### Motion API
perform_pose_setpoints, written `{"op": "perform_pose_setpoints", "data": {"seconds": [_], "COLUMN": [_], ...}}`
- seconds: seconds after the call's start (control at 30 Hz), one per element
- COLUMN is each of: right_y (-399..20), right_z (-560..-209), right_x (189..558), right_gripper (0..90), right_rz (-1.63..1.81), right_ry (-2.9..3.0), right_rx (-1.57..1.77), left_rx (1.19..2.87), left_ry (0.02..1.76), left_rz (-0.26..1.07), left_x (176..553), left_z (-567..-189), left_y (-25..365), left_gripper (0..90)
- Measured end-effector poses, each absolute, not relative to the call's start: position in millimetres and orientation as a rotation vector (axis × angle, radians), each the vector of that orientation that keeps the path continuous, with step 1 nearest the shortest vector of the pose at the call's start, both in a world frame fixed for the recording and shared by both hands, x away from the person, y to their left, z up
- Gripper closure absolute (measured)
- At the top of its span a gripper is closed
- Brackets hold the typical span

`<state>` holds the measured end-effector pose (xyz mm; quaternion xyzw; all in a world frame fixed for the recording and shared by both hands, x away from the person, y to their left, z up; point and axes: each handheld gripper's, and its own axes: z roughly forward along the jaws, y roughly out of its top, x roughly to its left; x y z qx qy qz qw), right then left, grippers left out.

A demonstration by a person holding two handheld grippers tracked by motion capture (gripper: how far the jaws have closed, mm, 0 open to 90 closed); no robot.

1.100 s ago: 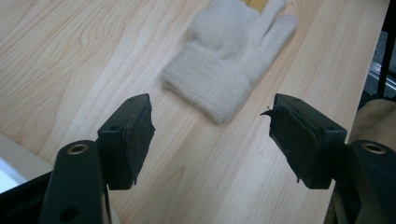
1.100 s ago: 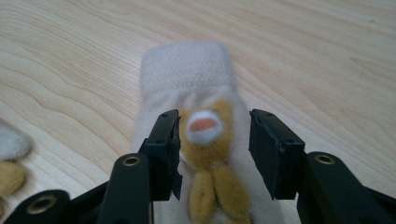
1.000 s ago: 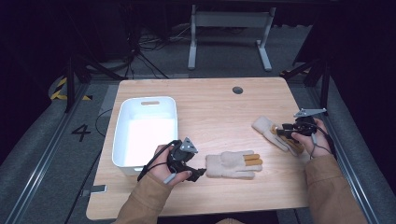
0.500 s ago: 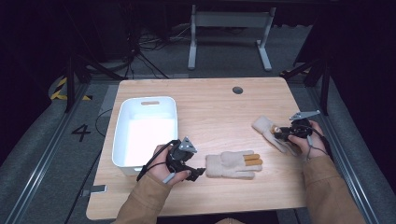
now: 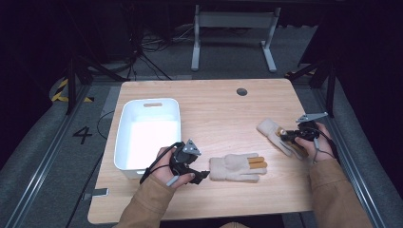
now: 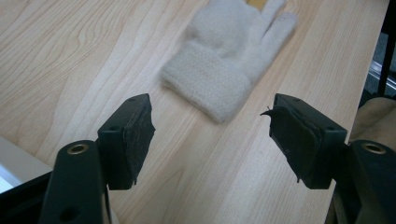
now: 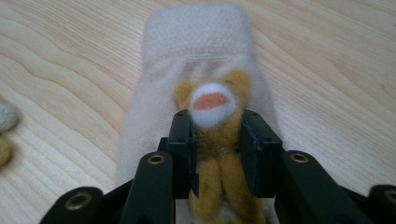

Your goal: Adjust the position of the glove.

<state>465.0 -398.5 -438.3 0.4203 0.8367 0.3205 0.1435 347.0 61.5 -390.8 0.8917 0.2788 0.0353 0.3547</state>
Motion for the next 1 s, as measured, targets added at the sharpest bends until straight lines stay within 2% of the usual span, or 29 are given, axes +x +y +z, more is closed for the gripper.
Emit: {"op": "perform_pose_setpoints", "data": {"seconds": [1.0], "right_y": [-403.4], "right_z": [-378.4], "right_x": [427.1], "right_gripper": [69.8], "right_rz": [1.099], "right_ry": [2.427], "right_rx": [1.0], "left_rx": [2.31], "left_ry": [0.665], "left_rz": [0.063], "left_x": [352.3], "left_z": [-388.9], "left_y": [47.3], "left_gripper": [31.0]}}
